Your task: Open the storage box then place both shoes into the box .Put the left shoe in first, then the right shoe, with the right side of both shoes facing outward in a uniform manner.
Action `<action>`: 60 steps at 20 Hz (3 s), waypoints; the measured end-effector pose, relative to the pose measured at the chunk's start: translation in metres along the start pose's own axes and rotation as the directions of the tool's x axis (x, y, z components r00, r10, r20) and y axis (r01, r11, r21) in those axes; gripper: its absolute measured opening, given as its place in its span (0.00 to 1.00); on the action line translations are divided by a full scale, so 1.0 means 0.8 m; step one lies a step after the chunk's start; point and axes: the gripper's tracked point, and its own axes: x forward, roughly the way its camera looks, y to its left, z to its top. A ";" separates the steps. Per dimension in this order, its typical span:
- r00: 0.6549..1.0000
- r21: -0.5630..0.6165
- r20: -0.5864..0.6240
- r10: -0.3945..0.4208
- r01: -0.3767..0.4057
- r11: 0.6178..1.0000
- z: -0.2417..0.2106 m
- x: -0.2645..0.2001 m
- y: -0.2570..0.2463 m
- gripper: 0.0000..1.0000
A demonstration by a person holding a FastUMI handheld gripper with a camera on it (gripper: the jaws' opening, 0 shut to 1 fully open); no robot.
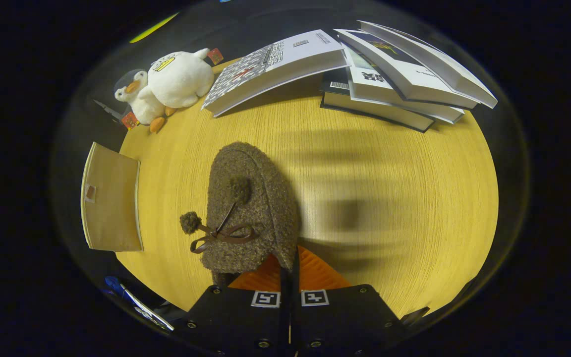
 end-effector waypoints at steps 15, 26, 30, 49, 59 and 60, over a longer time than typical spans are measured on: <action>0.968 -0.169 0.096 0.232 -0.214 0.962 0.074 -0.137 0.205 0.01; 0.932 -0.345 0.071 0.354 -0.310 0.886 0.112 -0.174 0.375 0.01; 0.926 -0.402 0.036 0.375 -0.330 0.854 0.112 -0.172 0.428 0.01; 0.952 -0.474 -0.105 0.289 -0.303 0.827 0.078 -0.042 0.571 0.01; 0.970 -0.479 -0.138 0.199 -0.241 0.844 0.061 -0.002 0.575 0.01; 0.973 -0.489 -0.138 0.186 -0.231 0.841 0.061 0.003 0.574 0.01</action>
